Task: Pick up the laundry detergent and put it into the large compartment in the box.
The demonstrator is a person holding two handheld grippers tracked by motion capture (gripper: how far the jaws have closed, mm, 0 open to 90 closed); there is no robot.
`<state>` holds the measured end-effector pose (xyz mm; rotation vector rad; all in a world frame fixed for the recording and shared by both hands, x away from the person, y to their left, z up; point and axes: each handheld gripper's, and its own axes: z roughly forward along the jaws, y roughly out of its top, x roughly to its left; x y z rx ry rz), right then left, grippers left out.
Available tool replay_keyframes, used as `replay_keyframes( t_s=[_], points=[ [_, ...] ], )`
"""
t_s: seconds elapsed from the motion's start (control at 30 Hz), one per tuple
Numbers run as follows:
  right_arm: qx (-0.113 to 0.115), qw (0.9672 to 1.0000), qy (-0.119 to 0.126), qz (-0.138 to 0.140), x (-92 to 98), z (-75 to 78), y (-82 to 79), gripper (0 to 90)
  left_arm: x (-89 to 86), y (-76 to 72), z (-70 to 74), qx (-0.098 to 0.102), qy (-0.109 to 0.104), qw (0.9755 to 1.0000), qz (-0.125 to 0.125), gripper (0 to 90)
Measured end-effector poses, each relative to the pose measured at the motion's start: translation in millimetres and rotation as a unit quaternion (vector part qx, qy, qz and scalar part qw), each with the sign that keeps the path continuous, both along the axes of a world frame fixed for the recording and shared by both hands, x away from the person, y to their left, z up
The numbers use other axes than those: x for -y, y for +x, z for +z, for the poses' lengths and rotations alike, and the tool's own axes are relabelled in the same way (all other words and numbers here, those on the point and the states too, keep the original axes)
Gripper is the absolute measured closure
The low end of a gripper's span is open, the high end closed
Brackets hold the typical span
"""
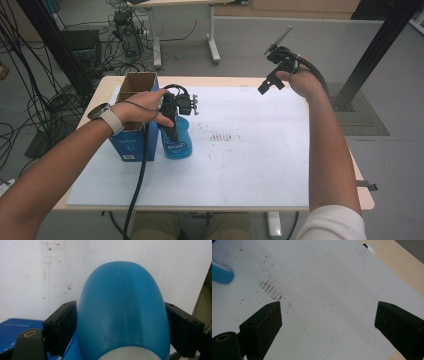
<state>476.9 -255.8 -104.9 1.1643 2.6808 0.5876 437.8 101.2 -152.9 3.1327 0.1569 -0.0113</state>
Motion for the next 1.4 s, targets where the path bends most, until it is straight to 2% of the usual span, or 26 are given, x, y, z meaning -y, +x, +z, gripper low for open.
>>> replay_keyframes(
  t_s=[0.27, 0.3, 0.33, 0.73, 0.77, 0.8, 1.4],
  points=[
    [0.001, 1.0, 0.001, 0.0, 0.2, 0.6, -0.8, 7.3, -2.0, -3.8, 0.4, 0.009, -0.005, 0.9999, 0.002, 19.4],
    [0.001, 1.0, 0.001, -0.001, 0.0, 0.8, -1.2, 7.3, -2.0, -2.4, 0.4, 0.004, -0.005, 1.0, -0.001, 26.1],
    [0.001, 1.0, 0.001, 0.0, 0.0, 0.8, -1.2, 7.3, -2.4, -3.1, 0.1, 0.005, -0.006, 1.0, 0.0, 28.5],
    [0.001, 1.0, -0.001, 0.002, -0.4, 1.2, -2.3, 7.3, 0.0, -5.4, -0.1, 0.01, 0.0, 0.9999, 0.005, 29.0],
    [0.001, 1.0, -0.001, 0.002, -0.5, 1.2, -2.2, 7.3, -1.4, -5.2, 0.6, 0.01, -0.003, 0.9999, 0.003, 30.1],
    [0.001, 1.0, -0.001, 0.001, -0.3, 1.2, -2.3, 7.3, -0.5, -6.8, 0.5, 0.014, 0.0, 0.9999, 0.001, 38.4],
    [0.003, 1.0, 0.003, 0.0, 1.1, 2.1, -3.7, 7.5, 0.2, -8.1, 0.4, 0.016, 0.0, 0.9999, 0.004, 38.4]
  ],
)
